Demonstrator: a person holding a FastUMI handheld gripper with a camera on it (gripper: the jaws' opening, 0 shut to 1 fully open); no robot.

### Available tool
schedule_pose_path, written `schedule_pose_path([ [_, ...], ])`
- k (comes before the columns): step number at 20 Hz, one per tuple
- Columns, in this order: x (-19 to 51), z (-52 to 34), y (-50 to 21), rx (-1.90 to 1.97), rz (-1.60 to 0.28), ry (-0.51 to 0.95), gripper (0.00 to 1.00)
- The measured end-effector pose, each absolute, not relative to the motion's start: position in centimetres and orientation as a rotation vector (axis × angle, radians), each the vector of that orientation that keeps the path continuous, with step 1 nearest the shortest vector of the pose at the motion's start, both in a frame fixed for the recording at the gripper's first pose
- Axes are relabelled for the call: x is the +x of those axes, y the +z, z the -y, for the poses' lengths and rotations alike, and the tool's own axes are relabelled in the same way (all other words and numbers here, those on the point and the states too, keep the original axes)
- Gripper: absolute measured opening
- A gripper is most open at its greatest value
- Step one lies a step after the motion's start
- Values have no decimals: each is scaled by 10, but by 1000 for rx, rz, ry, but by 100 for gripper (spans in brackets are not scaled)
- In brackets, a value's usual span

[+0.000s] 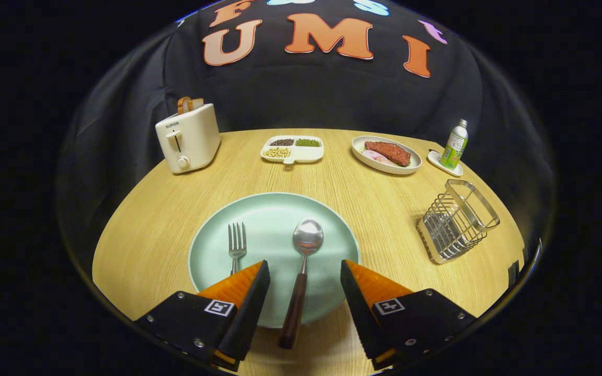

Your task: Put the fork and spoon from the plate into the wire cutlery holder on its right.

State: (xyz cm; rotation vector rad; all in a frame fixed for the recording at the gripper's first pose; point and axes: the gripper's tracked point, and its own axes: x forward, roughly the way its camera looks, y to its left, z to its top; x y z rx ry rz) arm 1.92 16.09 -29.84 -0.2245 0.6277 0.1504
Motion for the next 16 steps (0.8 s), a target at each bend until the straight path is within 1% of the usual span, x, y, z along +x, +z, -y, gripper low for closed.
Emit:
schedule_pose_path([
  [3, 19, -163, -303, -211, -656, 152, 73],
  [4, 18, -162, -306, -206, -668, 148, 65],
  [5, 19, -162, -308, -204, -681, 144, 61],
  [6, 18, -161, -311, -204, -691, 142, 54],
  [7, 18, -160, -312, -210, -698, 141, 50],
  [8, 17, -159, -315, -218, -703, 143, 44],
  [11, 16, -160, -321, -223, -731, 152, 36],
  [13, 14, -159, -325, -219, -754, 147, 28],
  [14, 17, -158, -325, -218, -753, 140, 21],
  [15, 19, -157, -325, -214, -753, 140, 18],
  [16, 18, -157, -325, -208, -761, 137, 12],
])
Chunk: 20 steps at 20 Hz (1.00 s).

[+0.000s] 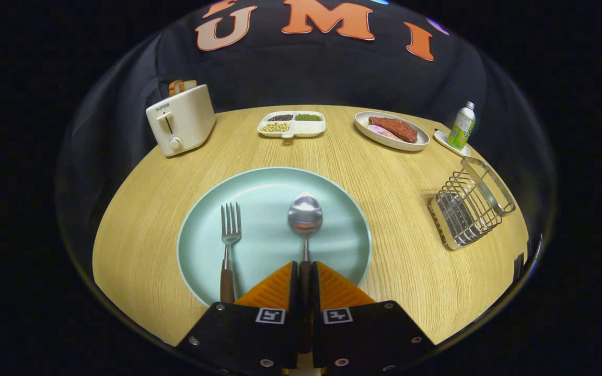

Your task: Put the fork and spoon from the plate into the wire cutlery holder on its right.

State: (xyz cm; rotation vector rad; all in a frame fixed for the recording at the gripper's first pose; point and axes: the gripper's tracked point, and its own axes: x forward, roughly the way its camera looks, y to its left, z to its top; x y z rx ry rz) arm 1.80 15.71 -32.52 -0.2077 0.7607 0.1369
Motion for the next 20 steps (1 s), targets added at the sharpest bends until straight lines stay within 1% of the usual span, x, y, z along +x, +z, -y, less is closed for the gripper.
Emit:
schedule_pose_path([
  [2, 19, -157, -325, -198, -767, 134, 6],
  [4, 19, -155, -321, -195, -776, 132, 4],
  [7, 14, -152, -303, -192, -782, 161, 3],
  [10, 5, -143, -268, -200, -799, 224, 3],
  [14, -1, -96, -206, -238, -842, 270, 3],
  [18, 6, -33, -159, -297, -889, 239, 3],
  [20, 3, -10, -145, -317, -951, 237, 3],
])
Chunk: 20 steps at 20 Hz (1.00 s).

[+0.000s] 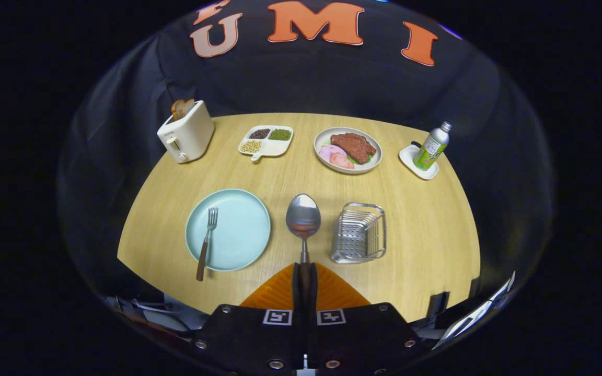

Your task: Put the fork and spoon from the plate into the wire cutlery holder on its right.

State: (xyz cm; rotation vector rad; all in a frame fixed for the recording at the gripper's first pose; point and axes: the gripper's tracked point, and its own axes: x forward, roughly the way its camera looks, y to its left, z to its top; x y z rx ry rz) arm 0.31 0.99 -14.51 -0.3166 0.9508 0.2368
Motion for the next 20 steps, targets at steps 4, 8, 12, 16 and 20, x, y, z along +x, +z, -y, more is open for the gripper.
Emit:
schedule_pose_path([
  [4, 1, 27, -134, -401, -1079, 239, 3],
  [8, 7, 39, -146, -427, -1229, 248, 3],
  [12, 23, 41, -156, -470, -1327, 245, 3],
  [16, 39, 47, -165, -526, -1400, 209, 3],
  [20, 53, 50, -176, -546, -1446, 193, 3],
])
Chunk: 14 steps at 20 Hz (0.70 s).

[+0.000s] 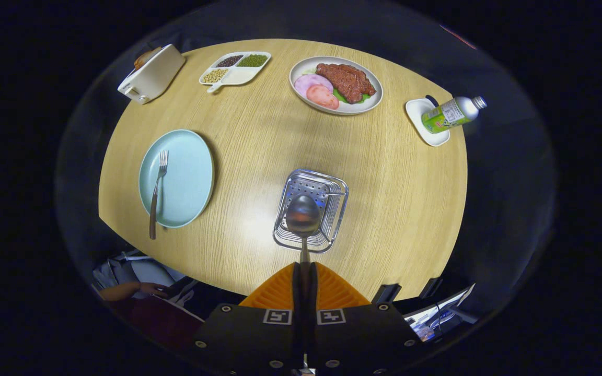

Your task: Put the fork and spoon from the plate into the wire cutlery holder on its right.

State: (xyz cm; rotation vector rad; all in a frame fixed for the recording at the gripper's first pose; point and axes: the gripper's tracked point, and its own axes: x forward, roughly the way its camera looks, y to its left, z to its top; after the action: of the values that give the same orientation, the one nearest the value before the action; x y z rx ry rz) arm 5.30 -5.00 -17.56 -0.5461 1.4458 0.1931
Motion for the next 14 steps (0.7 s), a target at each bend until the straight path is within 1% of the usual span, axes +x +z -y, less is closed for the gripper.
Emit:
schedule_pose_path([
  [5, 75, 50, -193, -552, -1472, 183, 3],
  [11, 84, 47, -210, -522, -1497, 184, 4],
  [14, 80, 50, -210, -516, -1491, 188, 9],
])
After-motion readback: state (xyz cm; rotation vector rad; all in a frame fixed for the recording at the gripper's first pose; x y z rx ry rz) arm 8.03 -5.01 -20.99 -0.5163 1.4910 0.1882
